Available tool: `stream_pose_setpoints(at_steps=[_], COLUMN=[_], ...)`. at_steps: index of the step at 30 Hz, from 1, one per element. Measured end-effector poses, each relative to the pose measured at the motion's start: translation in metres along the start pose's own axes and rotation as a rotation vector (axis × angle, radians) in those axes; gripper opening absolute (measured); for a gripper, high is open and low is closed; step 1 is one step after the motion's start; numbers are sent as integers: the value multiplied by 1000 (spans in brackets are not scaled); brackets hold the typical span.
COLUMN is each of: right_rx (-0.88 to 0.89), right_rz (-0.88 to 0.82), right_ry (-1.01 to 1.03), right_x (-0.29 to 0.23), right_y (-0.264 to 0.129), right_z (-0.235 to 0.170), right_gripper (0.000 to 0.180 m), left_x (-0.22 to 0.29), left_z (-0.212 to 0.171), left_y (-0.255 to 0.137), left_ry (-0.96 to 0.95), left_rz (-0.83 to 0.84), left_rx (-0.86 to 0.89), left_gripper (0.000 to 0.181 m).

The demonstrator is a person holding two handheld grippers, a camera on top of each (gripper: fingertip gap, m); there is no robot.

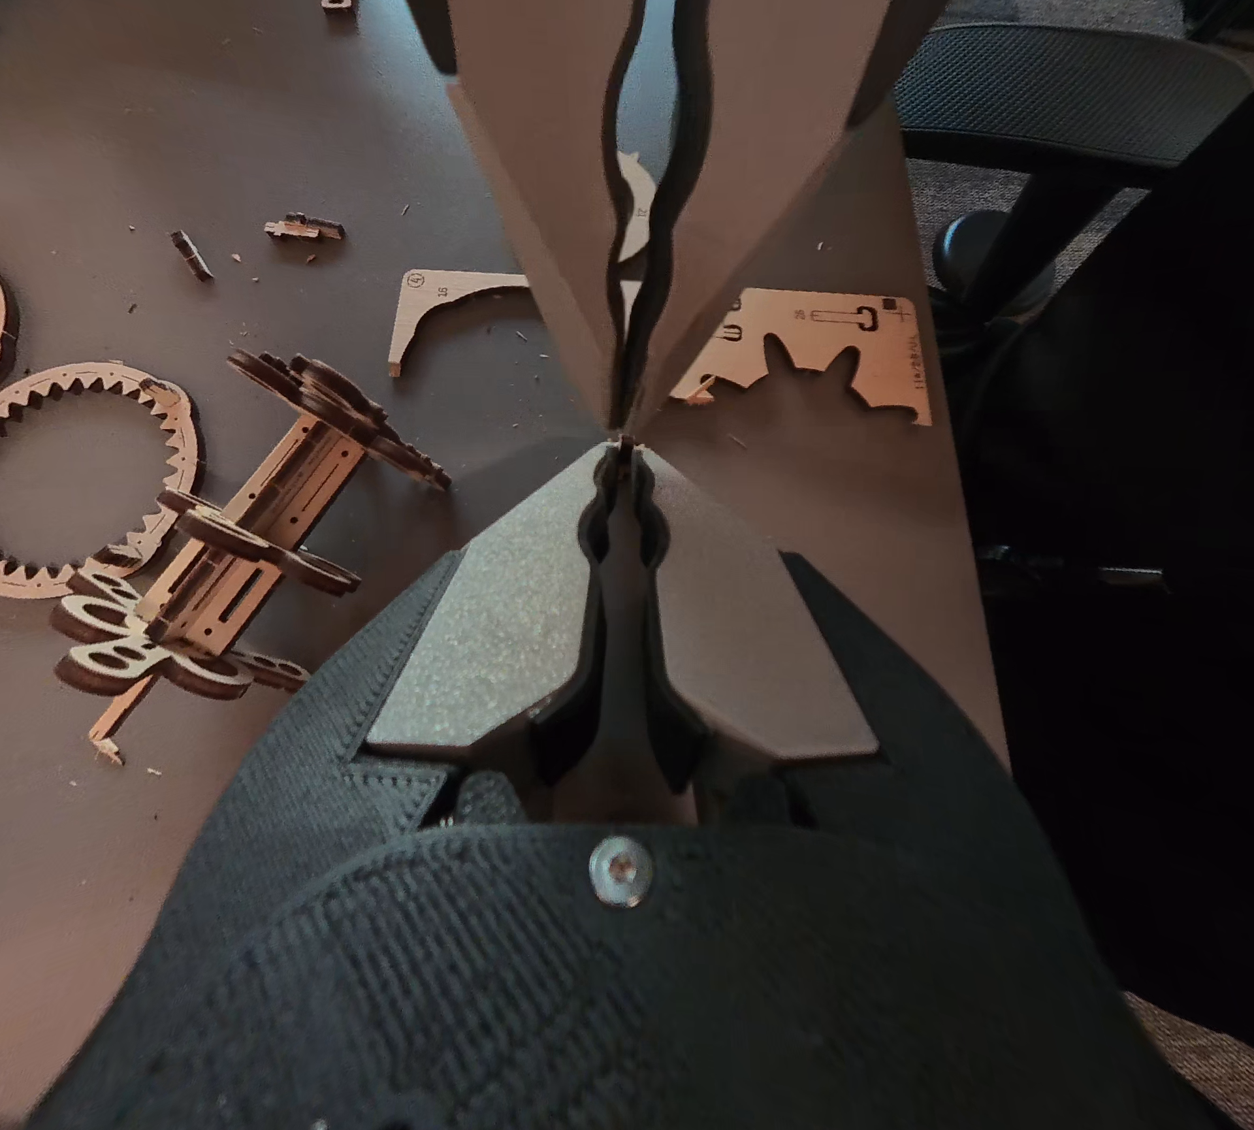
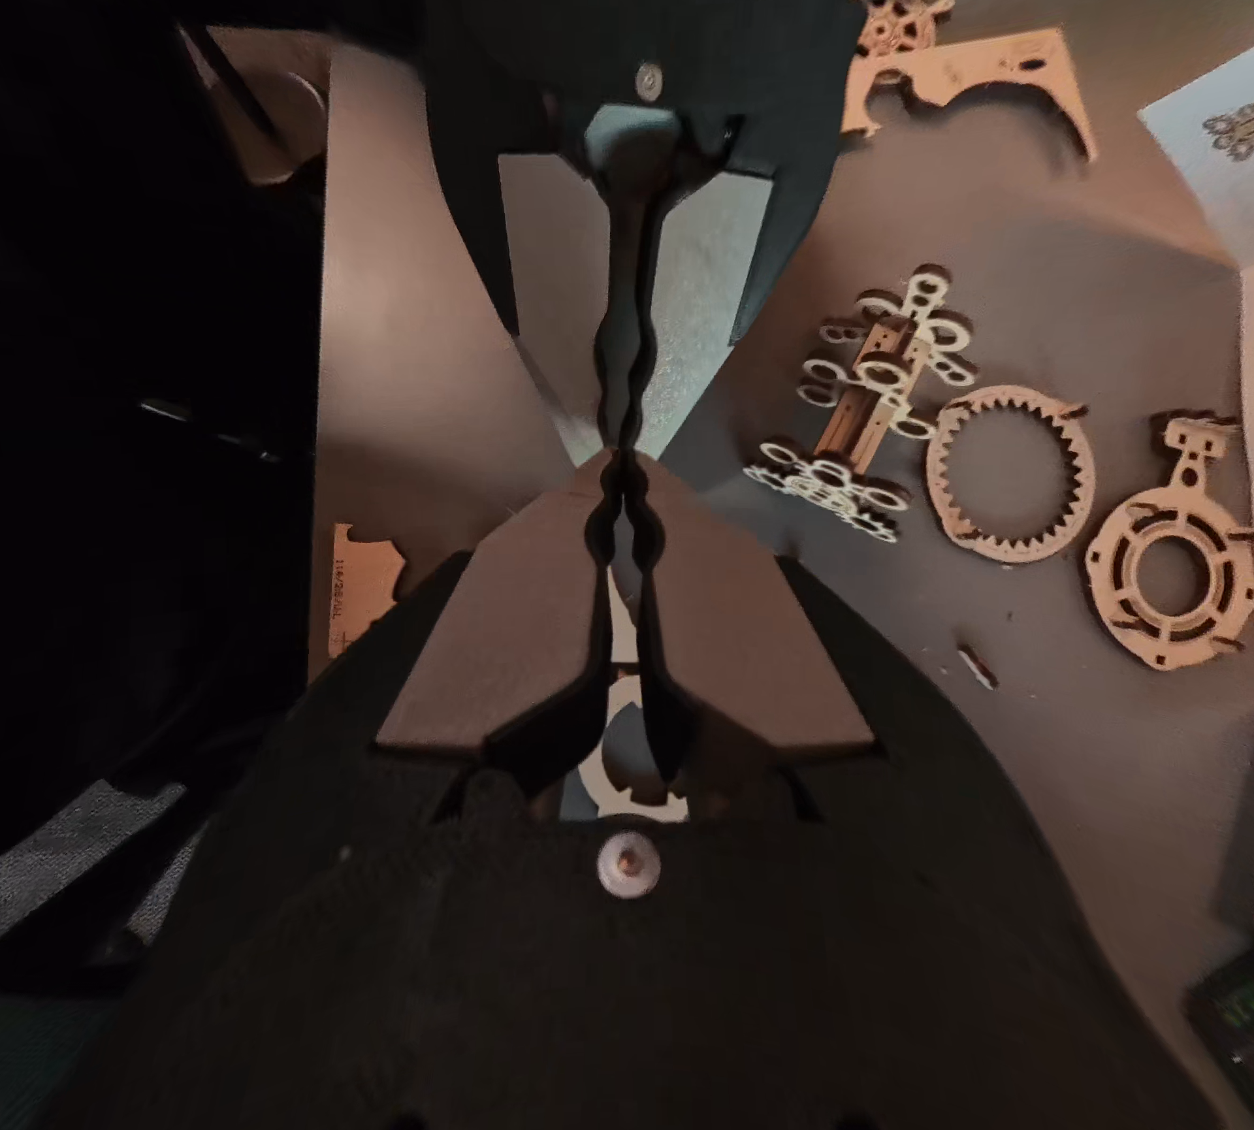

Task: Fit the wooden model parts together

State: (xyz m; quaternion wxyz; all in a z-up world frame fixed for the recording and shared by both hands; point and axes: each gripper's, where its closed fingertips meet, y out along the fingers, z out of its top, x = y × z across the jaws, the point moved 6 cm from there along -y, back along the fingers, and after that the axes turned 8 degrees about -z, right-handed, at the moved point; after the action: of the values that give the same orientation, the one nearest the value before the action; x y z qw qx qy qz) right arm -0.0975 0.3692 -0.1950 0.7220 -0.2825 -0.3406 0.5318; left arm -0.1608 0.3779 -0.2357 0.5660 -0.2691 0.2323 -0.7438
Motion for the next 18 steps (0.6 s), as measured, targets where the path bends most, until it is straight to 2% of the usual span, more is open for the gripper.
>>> stream_pose_setpoints(at_steps=[5, 9, 12, 14, 18], right_rx=[-103, -17, -100, -139, -38], right_rz=[-1, 10, 41, -18, -12], right_ry=[-10, 4, 5, -17, -9], right_x=[-1, -1, -6, 0, -1], right_y=[12, -2, 16, 13, -3], right_z=[-14, 3, -12, -17, 3], right_gripper=[0, 0, 0, 0, 0], left_x=[0, 0, 0, 1, 1], left_z=[0, 0, -1, -1, -1], left_y=[0, 0, -1, -1, -1], left_ry=[-1, 0, -7, 0, 1], left_rz=[-1, 0, -7, -2, -1], left_rx=[1, 1, 1, 1, 0], left_gripper=[2, 2, 2, 2, 2])
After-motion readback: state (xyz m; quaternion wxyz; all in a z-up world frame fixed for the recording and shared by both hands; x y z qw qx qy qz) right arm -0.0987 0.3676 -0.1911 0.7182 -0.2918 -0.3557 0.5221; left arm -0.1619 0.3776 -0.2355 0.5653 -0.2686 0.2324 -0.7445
